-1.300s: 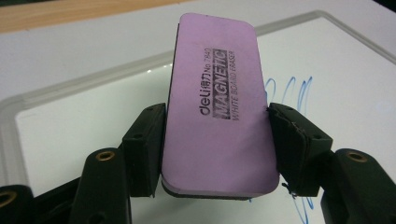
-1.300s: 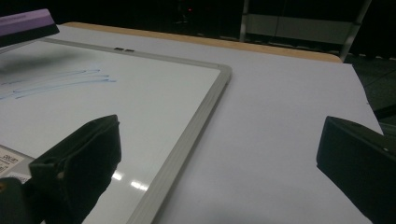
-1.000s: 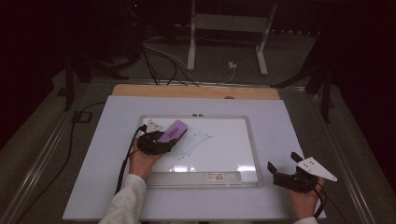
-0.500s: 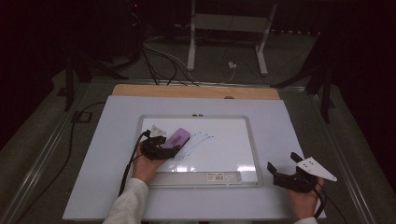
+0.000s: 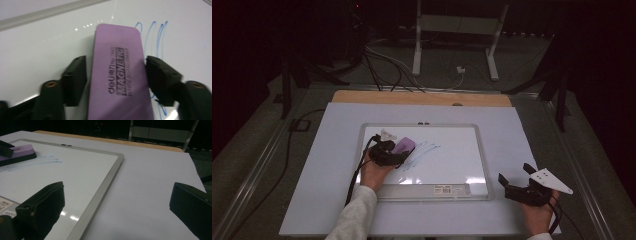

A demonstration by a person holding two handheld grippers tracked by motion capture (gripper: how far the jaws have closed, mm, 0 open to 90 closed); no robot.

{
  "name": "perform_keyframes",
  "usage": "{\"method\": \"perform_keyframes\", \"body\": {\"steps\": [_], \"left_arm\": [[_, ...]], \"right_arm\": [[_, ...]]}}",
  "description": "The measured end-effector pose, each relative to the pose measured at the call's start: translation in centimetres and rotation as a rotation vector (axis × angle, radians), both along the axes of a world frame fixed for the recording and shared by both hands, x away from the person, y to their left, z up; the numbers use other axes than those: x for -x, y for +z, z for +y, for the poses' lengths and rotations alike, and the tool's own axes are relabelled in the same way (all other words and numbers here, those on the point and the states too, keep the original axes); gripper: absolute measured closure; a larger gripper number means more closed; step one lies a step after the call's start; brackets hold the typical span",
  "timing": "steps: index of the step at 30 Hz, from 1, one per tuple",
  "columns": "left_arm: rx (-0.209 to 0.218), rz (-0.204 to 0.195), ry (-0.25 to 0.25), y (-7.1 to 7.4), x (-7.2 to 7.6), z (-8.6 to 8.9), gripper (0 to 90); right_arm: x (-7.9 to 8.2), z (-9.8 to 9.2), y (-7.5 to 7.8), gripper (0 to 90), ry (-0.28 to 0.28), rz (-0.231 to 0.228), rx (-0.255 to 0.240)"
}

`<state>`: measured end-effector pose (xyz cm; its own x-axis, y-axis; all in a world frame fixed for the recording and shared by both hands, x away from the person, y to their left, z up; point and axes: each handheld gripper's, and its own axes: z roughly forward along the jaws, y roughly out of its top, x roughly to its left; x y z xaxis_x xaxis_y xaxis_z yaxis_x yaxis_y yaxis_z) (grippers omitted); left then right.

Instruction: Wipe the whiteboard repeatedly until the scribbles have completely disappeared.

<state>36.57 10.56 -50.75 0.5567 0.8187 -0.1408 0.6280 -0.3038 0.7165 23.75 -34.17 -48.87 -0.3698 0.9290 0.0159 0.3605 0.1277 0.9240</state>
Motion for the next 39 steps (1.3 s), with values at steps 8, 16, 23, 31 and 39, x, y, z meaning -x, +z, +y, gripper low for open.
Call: {"method": "perform_keyframes", "body": {"steps": [8,16,23,31,39], "left_arm": [[-0.034,-0.001,0.045,0.2,-0.4,0.8,41.4],[-0.050,0.003,0.087,0.3,-0.7,1.6,41.5],[-0.044,-0.003,0.042,0.3,0.0,0.3,41.5],[-0.028,0.010,-0.005,0.2,0.6,-0.6,41.5],[-0.026,0.020,0.026,0.3,0.0,0.7,41.7]], "right_arm": [[0.0,0.1,0.0,0.3,0.001,0.002,0.001],[0.0,0.0,0.0,0.3,0.000,0.002,0.000],[0.0,0.0,0.0,0.3,0.000,0.000,0.000],[0.0,0.0,0.0,0.3,-0.001,0.000,-0.002],[0.1,-0.1,0.0,0.3,-0.003,0.000,-0.003]]}}
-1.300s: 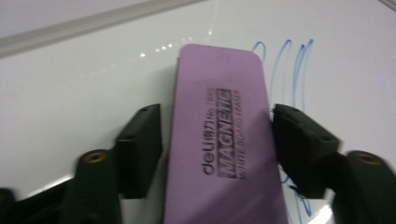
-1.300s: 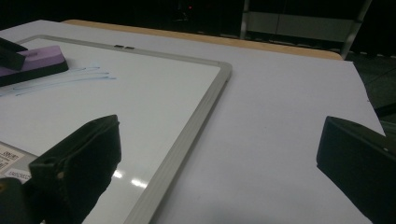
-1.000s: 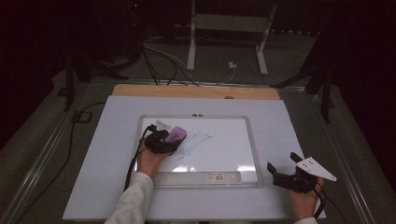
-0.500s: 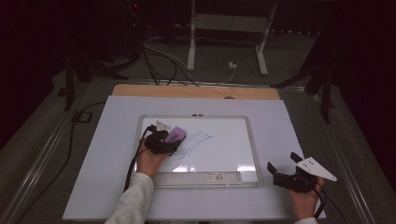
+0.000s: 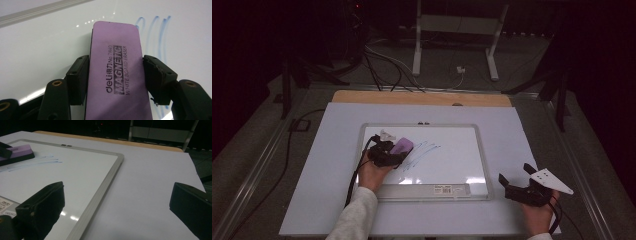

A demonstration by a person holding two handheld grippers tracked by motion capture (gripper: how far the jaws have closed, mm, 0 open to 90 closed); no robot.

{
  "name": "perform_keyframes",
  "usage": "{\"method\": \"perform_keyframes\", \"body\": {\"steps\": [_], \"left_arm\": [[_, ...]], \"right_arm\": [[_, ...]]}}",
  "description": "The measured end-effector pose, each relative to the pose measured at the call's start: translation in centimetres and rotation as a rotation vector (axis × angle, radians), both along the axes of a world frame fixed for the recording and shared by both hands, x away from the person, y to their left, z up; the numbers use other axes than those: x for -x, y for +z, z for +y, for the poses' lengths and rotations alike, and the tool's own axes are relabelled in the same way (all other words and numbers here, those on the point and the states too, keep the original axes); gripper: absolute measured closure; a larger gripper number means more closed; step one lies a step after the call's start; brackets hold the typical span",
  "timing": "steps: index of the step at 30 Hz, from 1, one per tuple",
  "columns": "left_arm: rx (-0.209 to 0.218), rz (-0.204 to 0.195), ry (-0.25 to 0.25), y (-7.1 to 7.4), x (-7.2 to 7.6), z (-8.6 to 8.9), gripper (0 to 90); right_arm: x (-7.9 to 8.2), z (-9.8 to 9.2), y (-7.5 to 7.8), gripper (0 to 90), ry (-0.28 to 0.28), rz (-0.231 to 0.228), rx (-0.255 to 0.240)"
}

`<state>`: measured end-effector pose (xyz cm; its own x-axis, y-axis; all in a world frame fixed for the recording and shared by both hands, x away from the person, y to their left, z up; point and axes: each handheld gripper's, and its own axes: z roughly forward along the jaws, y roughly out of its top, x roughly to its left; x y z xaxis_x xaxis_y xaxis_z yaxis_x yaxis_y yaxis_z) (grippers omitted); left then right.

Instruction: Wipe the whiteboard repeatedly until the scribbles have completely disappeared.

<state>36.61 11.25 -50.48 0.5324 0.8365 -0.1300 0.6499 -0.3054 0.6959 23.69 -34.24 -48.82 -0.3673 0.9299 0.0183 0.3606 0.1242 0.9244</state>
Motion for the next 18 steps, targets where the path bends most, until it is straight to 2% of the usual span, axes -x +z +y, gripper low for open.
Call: {"method": "perform_keyframes", "body": {"steps": [4,9,15,17,18], "left_arm": [[-0.002,0.004,0.017,0.0,-0.2,0.5,41.7],[-0.010,0.005,0.030,0.1,0.1,0.1,41.7],[-0.002,-0.003,-0.015,0.0,1.3,-1.0,41.7],[0.007,0.007,-0.033,0.0,1.7,-1.5,41.7],[0.011,0.015,-0.058,0.1,1.8,-1.7,41.7]], "right_arm": [[0.0,0.0,0.0,0.3,0.000,0.000,0.000],[0.0,0.0,0.0,0.3,0.001,-0.002,0.001],[0.0,0.1,0.0,0.3,0.004,-0.001,0.003],[0.0,0.1,0.0,0.3,0.004,0.000,0.003],[0.0,0.1,0.0,0.3,0.004,0.001,0.004]]}}
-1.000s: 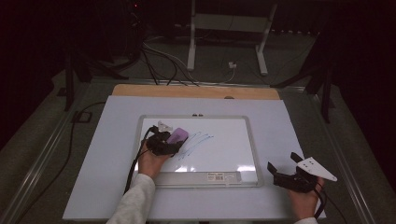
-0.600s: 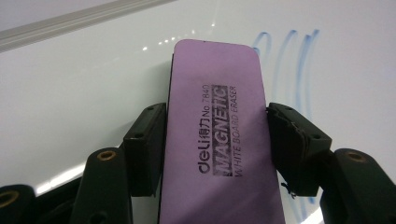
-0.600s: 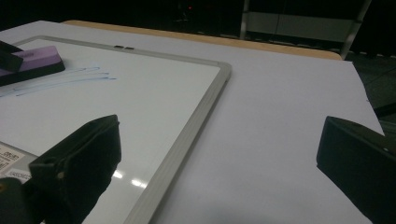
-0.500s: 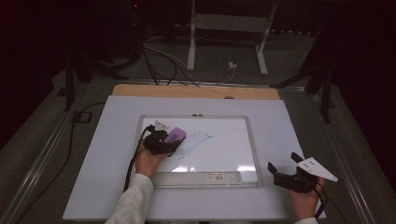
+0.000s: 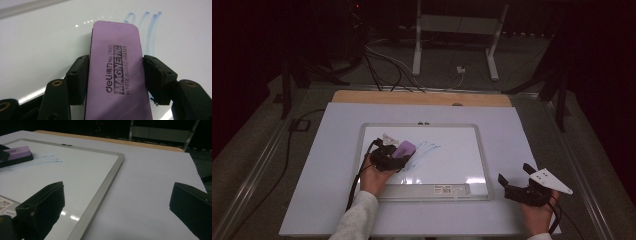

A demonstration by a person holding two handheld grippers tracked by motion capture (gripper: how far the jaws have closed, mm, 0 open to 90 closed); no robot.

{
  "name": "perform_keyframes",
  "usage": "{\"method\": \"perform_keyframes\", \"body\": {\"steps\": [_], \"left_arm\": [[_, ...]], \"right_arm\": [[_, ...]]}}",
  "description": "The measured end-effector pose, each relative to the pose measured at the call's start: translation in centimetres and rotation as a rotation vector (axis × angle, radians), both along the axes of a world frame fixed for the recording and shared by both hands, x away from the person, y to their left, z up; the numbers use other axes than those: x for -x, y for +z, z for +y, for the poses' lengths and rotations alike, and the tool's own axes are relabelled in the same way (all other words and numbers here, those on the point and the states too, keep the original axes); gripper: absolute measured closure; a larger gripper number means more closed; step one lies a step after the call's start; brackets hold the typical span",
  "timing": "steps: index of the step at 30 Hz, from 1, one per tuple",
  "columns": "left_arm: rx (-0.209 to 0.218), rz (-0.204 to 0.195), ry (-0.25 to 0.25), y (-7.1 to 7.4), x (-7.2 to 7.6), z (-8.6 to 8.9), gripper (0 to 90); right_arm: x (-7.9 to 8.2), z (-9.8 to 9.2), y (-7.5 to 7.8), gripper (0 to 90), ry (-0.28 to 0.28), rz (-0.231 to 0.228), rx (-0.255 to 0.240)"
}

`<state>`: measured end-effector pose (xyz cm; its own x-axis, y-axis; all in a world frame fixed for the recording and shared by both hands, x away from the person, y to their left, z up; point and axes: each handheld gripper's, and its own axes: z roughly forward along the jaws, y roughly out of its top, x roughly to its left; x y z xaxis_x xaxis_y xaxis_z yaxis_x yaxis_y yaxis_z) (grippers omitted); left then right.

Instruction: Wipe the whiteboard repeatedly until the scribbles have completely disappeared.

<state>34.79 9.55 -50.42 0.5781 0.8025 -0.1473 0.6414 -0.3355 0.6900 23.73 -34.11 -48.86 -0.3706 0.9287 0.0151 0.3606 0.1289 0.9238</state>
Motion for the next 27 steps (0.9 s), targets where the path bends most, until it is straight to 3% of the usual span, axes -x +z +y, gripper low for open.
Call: {"method": "perform_keyframes", "body": {"steps": [3,7,14,18,27], "left_arm": [[-0.012,-0.004,-0.050,0.1,0.6,-0.8,41.7],[-0.010,-0.008,-0.048,0.0,0.5,-0.6,41.7],[-0.016,-0.010,0.039,0.0,-0.5,0.3,41.8],[-0.020,-0.010,0.052,0.0,-0.4,0.2,41.8],[-0.015,-0.005,-0.067,0.1,1.1,-1.7,41.8]], "right_arm": [[0.0,0.0,0.0,0.3,0.000,0.001,0.002],[0.0,0.0,0.0,0.3,0.000,-0.001,0.000],[0.1,-0.1,0.0,0.3,-0.004,-0.001,-0.004],[0.0,-0.1,0.0,0.3,-0.003,0.000,-0.003],[-0.1,0.1,-0.1,0.3,0.001,0.002,0.003]]}}
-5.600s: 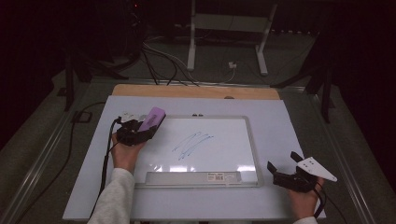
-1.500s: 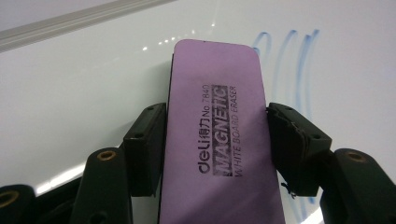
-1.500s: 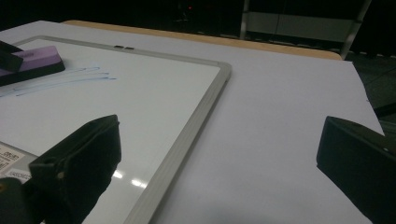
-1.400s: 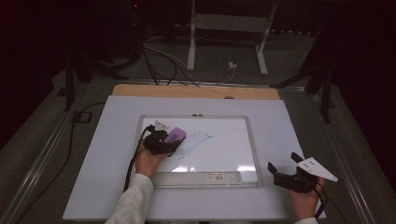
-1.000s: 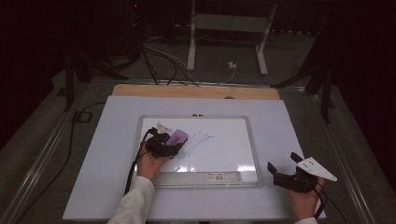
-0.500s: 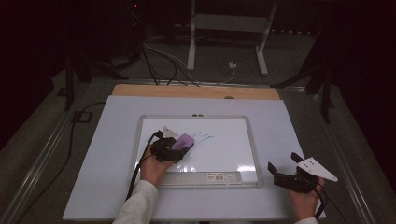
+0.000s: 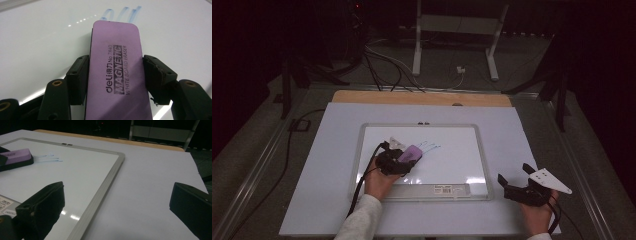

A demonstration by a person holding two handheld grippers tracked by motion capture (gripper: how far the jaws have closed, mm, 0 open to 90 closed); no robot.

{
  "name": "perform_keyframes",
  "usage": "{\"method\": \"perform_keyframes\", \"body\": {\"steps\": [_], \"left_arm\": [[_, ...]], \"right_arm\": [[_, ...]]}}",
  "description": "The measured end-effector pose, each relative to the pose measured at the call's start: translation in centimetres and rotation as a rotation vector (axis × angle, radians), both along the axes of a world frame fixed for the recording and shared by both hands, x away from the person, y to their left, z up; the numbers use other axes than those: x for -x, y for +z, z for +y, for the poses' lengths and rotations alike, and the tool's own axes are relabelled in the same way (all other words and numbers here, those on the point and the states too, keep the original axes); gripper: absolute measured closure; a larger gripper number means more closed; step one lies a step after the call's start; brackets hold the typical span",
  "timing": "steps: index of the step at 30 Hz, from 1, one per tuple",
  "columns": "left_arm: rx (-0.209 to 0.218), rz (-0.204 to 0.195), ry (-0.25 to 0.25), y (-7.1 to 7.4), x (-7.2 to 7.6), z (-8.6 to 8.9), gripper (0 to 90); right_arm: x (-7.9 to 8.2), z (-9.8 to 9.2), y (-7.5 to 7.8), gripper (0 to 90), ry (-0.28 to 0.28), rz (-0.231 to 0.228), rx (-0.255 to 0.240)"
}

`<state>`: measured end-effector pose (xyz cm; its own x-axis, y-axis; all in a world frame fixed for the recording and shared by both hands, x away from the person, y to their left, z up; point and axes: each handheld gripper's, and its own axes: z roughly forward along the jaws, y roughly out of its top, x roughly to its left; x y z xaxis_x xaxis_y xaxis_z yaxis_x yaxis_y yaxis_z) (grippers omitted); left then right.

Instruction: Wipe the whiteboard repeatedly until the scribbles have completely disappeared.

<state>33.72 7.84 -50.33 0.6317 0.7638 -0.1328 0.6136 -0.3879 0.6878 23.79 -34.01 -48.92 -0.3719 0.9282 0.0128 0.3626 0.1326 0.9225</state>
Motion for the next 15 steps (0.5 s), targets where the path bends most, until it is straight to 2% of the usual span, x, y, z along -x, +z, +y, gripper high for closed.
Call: {"method": "perform_keyframes", "body": {"steps": [3,8,11,15], "left_arm": [[-0.001,0.003,-0.038,0.1,0.5,-0.7,41.8],[-0.010,0.004,-0.040,0.1,0.2,-0.5,41.8],[-0.018,0.009,0.012,0.2,-0.6,0.3,41.9],[-0.019,0.010,0.130,0.1,-1.9,2.2,41.9]], "right_arm": [[0.0,0.0,0.0,0.3,0.000,0.001,0.000],[0.0,0.0,0.0,0.3,-0.002,0.001,-0.003],[0.0,-0.1,0.0,0.3,-0.003,0.001,-0.004],[0.0,-0.2,0.0,0.3,-0.004,0.000,-0.003]]}}
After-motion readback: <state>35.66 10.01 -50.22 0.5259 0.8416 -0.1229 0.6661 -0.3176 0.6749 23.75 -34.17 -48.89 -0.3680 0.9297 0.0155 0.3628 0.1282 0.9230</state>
